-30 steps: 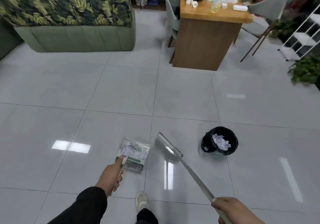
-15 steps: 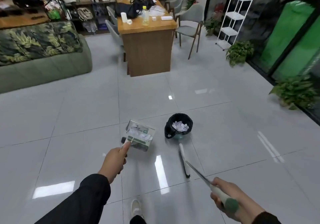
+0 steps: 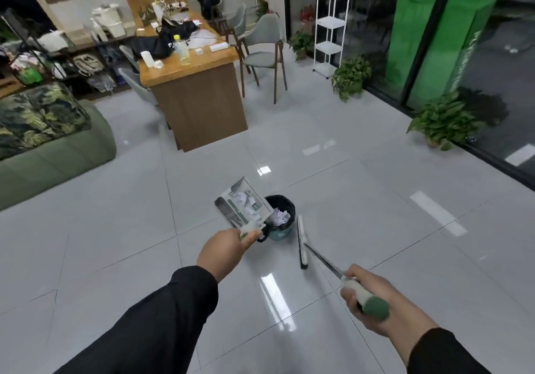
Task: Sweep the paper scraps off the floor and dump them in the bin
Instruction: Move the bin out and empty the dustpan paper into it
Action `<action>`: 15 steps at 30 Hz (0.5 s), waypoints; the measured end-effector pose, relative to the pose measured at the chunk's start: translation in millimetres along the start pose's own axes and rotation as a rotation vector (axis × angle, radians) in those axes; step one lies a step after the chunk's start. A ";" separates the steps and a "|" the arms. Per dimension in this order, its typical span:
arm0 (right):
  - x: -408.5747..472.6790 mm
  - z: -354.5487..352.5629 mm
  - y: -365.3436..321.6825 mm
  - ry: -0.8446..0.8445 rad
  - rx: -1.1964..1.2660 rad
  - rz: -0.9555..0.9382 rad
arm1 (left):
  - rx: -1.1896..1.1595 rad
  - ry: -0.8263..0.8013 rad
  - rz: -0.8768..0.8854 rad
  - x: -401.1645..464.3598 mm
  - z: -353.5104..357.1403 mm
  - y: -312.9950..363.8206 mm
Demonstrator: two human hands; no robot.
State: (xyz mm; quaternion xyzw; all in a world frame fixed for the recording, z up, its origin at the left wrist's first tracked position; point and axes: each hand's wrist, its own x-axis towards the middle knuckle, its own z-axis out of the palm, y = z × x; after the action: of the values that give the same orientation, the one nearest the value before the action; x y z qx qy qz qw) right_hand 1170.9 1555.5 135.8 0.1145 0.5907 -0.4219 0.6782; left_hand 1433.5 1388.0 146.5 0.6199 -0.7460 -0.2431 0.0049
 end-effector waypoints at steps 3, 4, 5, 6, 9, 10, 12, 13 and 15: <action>2.8 -5.9 -11.9 -0.011 -0.039 -0.040 | 0.178 -0.022 0.085 25.2 18.8 15.3; 4.5 -6.4 -14.1 -0.006 -0.071 -0.057 | 0.249 -0.019 0.117 32.7 26.0 18.7; 2.0 -3.2 -12.1 -0.006 -0.119 -0.077 | 0.285 -0.019 0.130 32.7 26.3 18.2; 10.0 -8.0 -16.2 -0.001 -0.160 -0.097 | 0.313 -0.030 0.161 45.8 38.9 25.2; 16.5 -9.2 -17.7 0.016 -0.327 -0.167 | 0.477 -0.076 0.214 61.8 52.7 34.9; 19.7 -10.7 -17.7 0.019 -0.378 -0.197 | 0.535 -0.090 0.237 65.9 58.5 38.1; 24.9 -11.7 -16.3 0.016 -0.464 -0.233 | 0.618 -0.148 0.270 70.6 68.1 44.9; 28.4 -12.8 -15.1 0.019 -0.500 -0.240 | 0.651 -0.169 0.282 71.7 73.4 48.7; 35.5 -14.3 -12.8 0.024 -0.574 -0.259 | 0.702 -0.206 0.307 71.1 79.8 55.9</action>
State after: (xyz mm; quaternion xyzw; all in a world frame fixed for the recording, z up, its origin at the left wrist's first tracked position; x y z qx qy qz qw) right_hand 1149.8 1541.4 104.4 -0.1527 0.7034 -0.3196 0.6163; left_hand 1340.9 1356.9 75.9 0.4374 -0.8645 -0.0307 -0.2458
